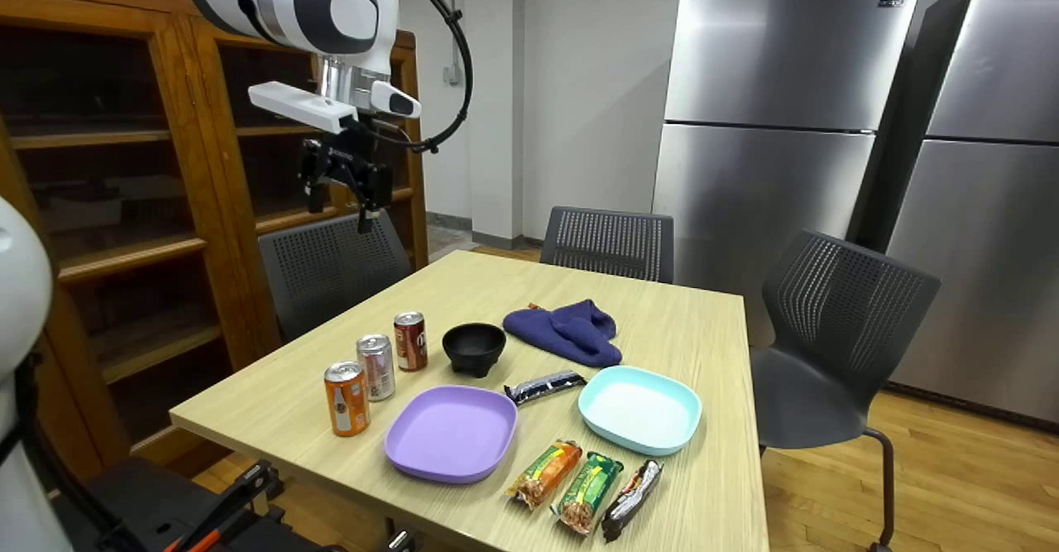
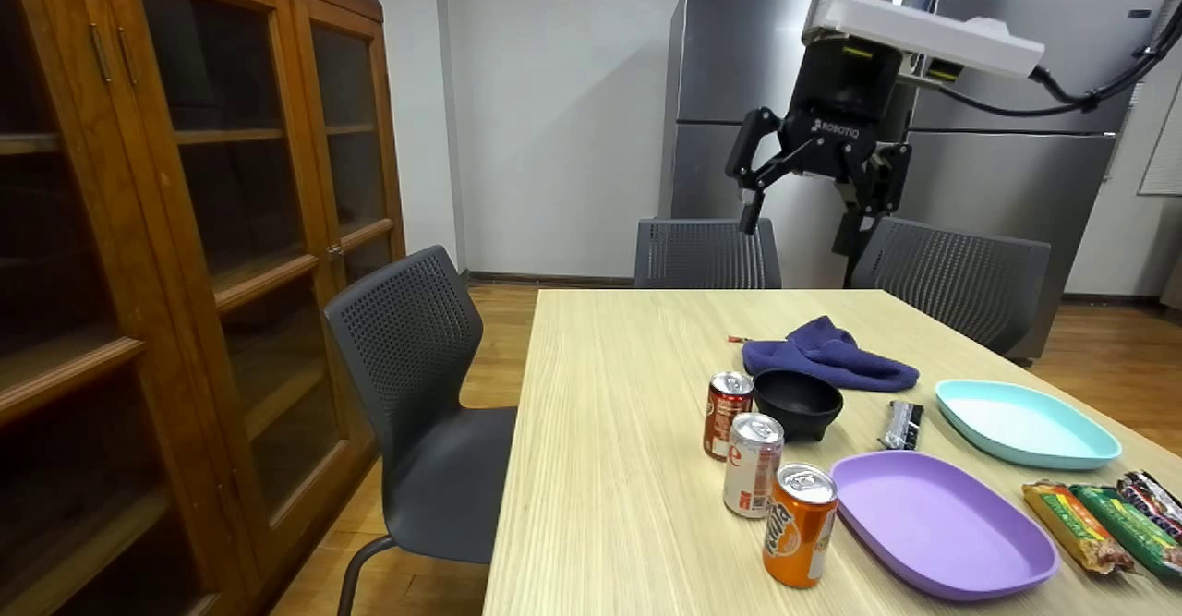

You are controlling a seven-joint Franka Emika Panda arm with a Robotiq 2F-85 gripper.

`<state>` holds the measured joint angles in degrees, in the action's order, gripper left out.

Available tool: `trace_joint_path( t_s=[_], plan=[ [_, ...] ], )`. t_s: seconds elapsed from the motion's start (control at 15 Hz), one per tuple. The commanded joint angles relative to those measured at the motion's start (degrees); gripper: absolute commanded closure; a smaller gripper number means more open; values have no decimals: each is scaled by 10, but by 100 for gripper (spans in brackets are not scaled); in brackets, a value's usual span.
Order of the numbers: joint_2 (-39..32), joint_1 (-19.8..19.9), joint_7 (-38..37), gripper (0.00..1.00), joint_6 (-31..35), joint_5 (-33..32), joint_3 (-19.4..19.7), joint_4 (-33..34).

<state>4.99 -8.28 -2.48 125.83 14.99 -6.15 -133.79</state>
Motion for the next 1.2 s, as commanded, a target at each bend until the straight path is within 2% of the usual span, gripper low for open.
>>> trace_joint_path(
  t_s=[0.0, 0.8, 1.13],
  plan=[
    [-44, 2, 24, 0, 36, -13, -5, 18],
    [-187, -3, 15, 0, 107, -94, -8, 80],
    [-245, -4, 6, 0, 143, -106, -5, 109]
  ],
)
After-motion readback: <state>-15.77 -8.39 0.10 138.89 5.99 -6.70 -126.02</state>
